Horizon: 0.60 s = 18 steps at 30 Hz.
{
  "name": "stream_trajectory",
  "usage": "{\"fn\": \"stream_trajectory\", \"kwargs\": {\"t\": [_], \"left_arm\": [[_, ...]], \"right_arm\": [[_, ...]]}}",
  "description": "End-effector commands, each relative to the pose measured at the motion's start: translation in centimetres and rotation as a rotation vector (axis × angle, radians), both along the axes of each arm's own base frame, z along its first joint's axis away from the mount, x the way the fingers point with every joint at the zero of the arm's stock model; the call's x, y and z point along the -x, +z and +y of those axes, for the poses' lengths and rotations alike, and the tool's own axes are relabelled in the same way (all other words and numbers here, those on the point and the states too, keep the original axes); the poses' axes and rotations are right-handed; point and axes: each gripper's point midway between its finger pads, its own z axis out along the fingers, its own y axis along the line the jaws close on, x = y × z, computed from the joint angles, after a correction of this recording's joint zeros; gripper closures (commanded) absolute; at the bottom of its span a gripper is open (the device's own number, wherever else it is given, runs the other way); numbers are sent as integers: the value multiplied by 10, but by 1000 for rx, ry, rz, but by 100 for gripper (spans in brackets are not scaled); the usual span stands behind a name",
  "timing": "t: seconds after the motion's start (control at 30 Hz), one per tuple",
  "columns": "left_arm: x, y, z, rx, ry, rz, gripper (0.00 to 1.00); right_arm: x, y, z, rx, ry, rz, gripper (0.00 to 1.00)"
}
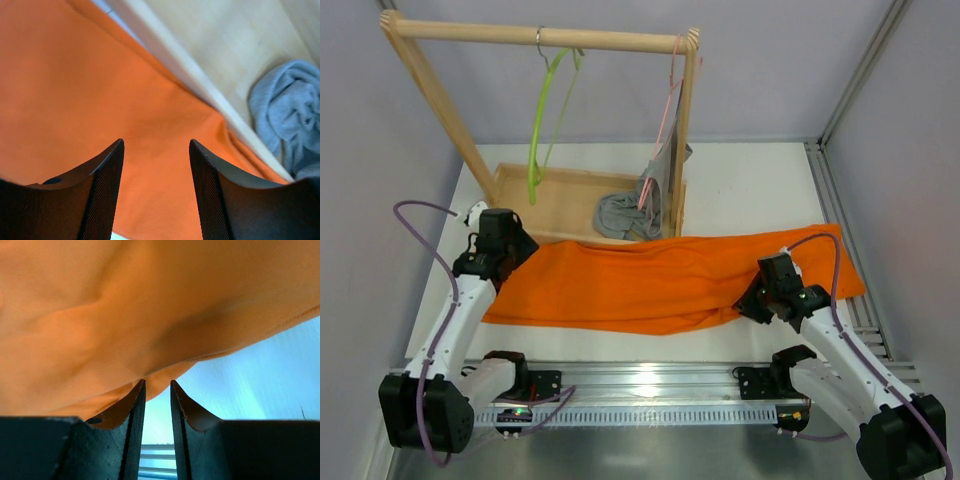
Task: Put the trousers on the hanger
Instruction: Fold the trousers
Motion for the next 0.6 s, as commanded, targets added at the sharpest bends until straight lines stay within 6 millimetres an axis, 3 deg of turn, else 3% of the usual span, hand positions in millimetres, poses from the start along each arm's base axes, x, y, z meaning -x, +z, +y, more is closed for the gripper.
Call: {"fn": "stream_trajectory", "kwargs": {"t": [0.0,0.1,0.57], "left_arm": [[23,-27,2,54,-12,98,45],[25,-36,-12,114,-70,111,45],[15,-63,-29,198,-103,153,45]], "right_arm": [[8,-8,-3,-9,-68,32,71],[8,-12,-2,-23,-98,45,73],[-19,-10,-9,-22,-250,-13,68]]}}
